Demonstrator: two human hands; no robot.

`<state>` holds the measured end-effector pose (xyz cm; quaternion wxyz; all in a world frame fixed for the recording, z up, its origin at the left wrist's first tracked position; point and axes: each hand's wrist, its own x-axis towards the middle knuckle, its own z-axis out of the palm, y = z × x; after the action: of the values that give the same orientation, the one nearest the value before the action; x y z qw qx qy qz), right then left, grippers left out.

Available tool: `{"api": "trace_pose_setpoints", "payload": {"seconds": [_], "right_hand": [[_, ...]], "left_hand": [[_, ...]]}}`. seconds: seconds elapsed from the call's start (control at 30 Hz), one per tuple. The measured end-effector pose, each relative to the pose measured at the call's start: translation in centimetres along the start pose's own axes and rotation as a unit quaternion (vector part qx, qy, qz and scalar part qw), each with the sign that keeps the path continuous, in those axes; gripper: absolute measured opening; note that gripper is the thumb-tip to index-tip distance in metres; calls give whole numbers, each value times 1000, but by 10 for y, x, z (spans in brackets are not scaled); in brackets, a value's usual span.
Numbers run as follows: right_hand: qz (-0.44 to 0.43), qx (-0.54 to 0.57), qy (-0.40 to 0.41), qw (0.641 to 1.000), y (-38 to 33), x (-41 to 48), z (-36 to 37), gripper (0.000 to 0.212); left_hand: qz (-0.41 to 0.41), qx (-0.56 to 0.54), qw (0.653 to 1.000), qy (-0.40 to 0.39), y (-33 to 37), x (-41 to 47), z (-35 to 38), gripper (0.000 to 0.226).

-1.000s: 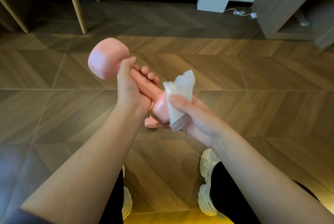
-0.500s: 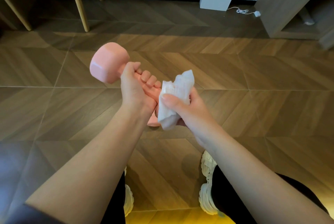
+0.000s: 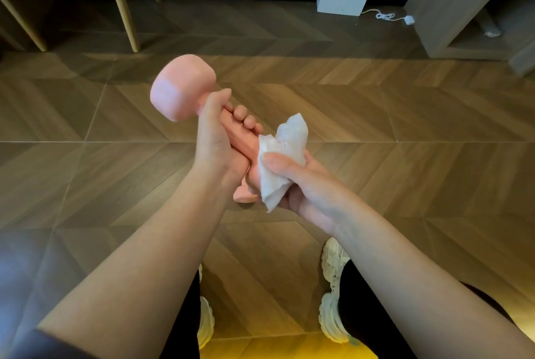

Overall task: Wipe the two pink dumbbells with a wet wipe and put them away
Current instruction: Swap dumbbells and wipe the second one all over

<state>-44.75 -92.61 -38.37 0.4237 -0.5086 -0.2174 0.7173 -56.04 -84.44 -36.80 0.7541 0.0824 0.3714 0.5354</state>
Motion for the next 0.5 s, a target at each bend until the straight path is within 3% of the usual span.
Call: {"api": "trace_pose_setpoints", "payload": {"seconds": [0.07, 0.17, 0.27, 0.33, 0.5], "right_hand": [[-20, -56, 39, 997, 0, 1, 4, 67], [-19, -18, 52, 998, -8, 0, 1, 50], [-27, 18, -40, 999, -14, -7, -7, 45], [-39, -42, -63, 996, -10, -7, -8, 57], [-93, -130, 49, 986, 1, -3, 9, 46]], "left_hand": [[-12, -4, 1000, 16, -3, 1, 0, 33], [-8, -13, 999, 40, -1, 3, -1, 32], [-4, -40, 998, 44, 8, 6, -5, 33], [-3, -46, 998, 41, 10, 5, -8, 33], [-9, -14, 1000, 24, 0, -1, -1, 31]]}}
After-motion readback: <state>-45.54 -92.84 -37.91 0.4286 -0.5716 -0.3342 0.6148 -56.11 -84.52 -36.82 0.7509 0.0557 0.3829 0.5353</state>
